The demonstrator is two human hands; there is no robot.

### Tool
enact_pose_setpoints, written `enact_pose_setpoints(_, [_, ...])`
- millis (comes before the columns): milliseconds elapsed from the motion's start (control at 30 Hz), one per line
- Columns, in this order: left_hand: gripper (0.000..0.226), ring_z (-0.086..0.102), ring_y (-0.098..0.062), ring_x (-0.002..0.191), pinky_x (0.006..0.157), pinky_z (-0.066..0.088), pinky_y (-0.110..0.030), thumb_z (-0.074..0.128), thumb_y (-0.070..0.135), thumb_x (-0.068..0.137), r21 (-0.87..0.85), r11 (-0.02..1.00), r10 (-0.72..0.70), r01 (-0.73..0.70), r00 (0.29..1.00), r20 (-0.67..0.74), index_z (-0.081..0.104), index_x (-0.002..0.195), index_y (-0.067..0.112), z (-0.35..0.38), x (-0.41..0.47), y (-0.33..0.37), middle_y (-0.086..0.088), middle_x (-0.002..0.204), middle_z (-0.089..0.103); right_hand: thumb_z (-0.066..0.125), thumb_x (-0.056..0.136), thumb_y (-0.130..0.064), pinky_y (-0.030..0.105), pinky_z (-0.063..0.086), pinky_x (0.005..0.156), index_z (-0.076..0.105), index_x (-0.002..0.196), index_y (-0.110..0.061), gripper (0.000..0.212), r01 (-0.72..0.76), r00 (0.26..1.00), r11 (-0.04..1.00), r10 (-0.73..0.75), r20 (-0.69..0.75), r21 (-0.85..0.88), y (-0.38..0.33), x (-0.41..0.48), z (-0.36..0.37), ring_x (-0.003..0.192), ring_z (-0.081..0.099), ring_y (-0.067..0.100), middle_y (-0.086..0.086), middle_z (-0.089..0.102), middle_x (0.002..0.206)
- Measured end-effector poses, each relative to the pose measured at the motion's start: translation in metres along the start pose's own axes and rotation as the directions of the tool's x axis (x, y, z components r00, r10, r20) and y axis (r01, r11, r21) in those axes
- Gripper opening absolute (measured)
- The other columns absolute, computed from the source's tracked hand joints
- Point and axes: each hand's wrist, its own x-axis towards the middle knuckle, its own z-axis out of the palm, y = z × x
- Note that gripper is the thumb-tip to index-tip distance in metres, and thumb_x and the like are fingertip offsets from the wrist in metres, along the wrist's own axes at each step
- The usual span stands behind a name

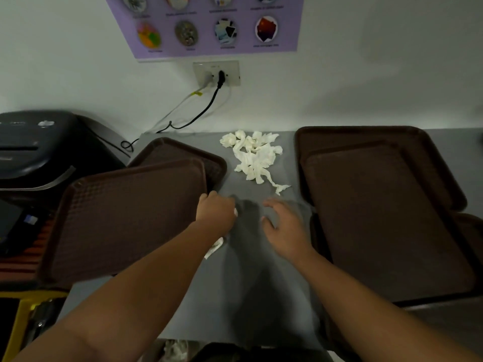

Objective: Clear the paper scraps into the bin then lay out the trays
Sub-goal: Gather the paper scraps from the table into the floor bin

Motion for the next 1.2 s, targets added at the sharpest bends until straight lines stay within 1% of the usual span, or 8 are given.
enact_pose_setpoints(167, [0.025, 0.062, -0.022, 0.101, 0.088, 0.048, -0.033, 0.055, 0.033, 0.095, -0.520, 0.850, 0.028, -0.088, 0.992, -0.121, 0.063, 0.118, 0.028, -0.014, 0.004, -0.015, -0.001, 0.110, 0.070, 0.062, 0.089, -0.014, 0.003, 0.029, 0.096, 0.061, 0.121, -0.015, 0.033, -0.007, 1.000, 1.000, 0.007, 0.008, 0.002, -0.005, 0.002, 0.008, 0.113, 0.053, 0.006, -0.001, 0.061, 0.124])
enact_pose_setpoints(267, [0.019, 0.061, -0.012, 0.088, 0.079, 0.045, -0.024, 0.052, 0.021, 0.097, -0.794, 0.604, -0.065, -0.069, 0.989, -0.136, 0.066, 0.111, 0.019, -0.026, 0.004, -0.025, 0.001, 0.102, 0.067, 0.063, 0.088, -0.019, 0.022, 0.041, 0.100, 0.060, 0.123, -0.017, 0.035, -0.027, 0.998, 1.000, 0.028, 0.049, -0.008, -0.010, 0.004, 0.018, 0.115, 0.057, 0.013, -0.001, 0.062, 0.124])
enact_pose_setpoints(400, [0.023, 0.058, -0.019, 0.065, 0.063, 0.051, -0.035, 0.043, 0.022, 0.097, -0.981, 0.172, -0.215, 0.092, 0.975, 0.053, 0.063, 0.085, 0.018, -0.039, 0.001, -0.043, -0.008, 0.083, 0.064, 0.067, 0.086, -0.030, 0.032, 0.043, 0.103, 0.055, 0.130, -0.018, 0.047, -0.002, 0.981, 0.994, 0.022, 0.193, -0.105, -0.017, 0.007, 0.039, 0.119, 0.054, 0.017, 0.001, 0.057, 0.131])
enact_pose_setpoints(467, [0.033, 0.050, -0.019, 0.055, 0.053, 0.044, -0.033, 0.046, 0.036, 0.098, -0.989, 0.102, -0.217, 0.105, 0.973, 0.081, 0.056, 0.073, 0.017, -0.042, -0.006, -0.054, -0.005, 0.065, 0.054, 0.068, 0.086, -0.031, 0.033, 0.043, 0.103, 0.051, 0.136, -0.017, 0.055, 0.028, 0.954, 0.989, 0.017, 0.298, -0.147, -0.021, 0.009, 0.051, 0.121, 0.053, 0.020, 0.004, 0.053, 0.135])
enact_pose_setpoints(700, [0.047, 0.047, -0.017, 0.052, 0.051, 0.040, -0.029, 0.050, 0.048, 0.097, -0.980, 0.193, -0.265, 0.040, 0.964, -0.013, 0.053, 0.065, 0.013, -0.035, -0.029, -0.085, 0.000, 0.056, 0.051, 0.060, 0.091, -0.029, 0.036, 0.041, 0.103, 0.044, 0.143, -0.023, 0.055, 0.141, 0.893, 0.936, 0.020, 0.449, -0.323, -0.030, 0.027, 0.087, 0.122, 0.048, 0.027, 0.006, 0.053, 0.132])
enact_pose_setpoints(900, [0.047, 0.053, -0.013, 0.053, 0.062, 0.045, -0.031, 0.048, 0.049, 0.098, -0.934, 0.356, -0.284, 0.041, 0.957, -0.066, 0.056, 0.062, 0.018, -0.023, -0.043, -0.102, 0.005, 0.059, 0.060, 0.056, 0.090, -0.031, 0.035, 0.046, 0.089, 0.065, 0.118, -0.021, 0.031, 0.220, 0.914, 0.848, -0.007, 0.405, -0.483, -0.024, 0.032, 0.098, 0.107, 0.050, 0.028, 0.005, 0.052, 0.113])
enact_pose_setpoints(1067, [0.048, 0.053, -0.011, 0.052, 0.061, 0.046, -0.031, 0.047, 0.049, 0.098, -0.932, 0.359, -0.293, 0.047, 0.954, -0.065, 0.056, 0.065, 0.015, -0.026, -0.047, -0.098, 0.005, 0.060, 0.059, 0.060, 0.089, -0.019, 0.031, 0.039, 0.075, 0.060, 0.087, -0.014, 0.006, 0.115, 0.946, 0.914, 0.019, 0.324, -0.388, -0.022, 0.031, 0.083, 0.093, 0.056, 0.028, 0.010, 0.060, 0.099])
enact_pose_setpoints(1200, [0.051, 0.052, -0.015, 0.055, 0.062, 0.048, -0.037, 0.048, 0.050, 0.097, -0.930, 0.364, -0.287, 0.046, 0.956, -0.065, 0.051, 0.062, 0.012, -0.028, -0.046, -0.085, 0.001, 0.059, 0.057, 0.057, 0.085, -0.007, 0.030, 0.034, 0.064, 0.045, 0.077, -0.015, 0.016, -0.044, 0.974, 0.977, 0.089, 0.209, -0.208, -0.018, 0.031, 0.057, 0.071, 0.050, 0.024, 0.005, 0.054, 0.075])
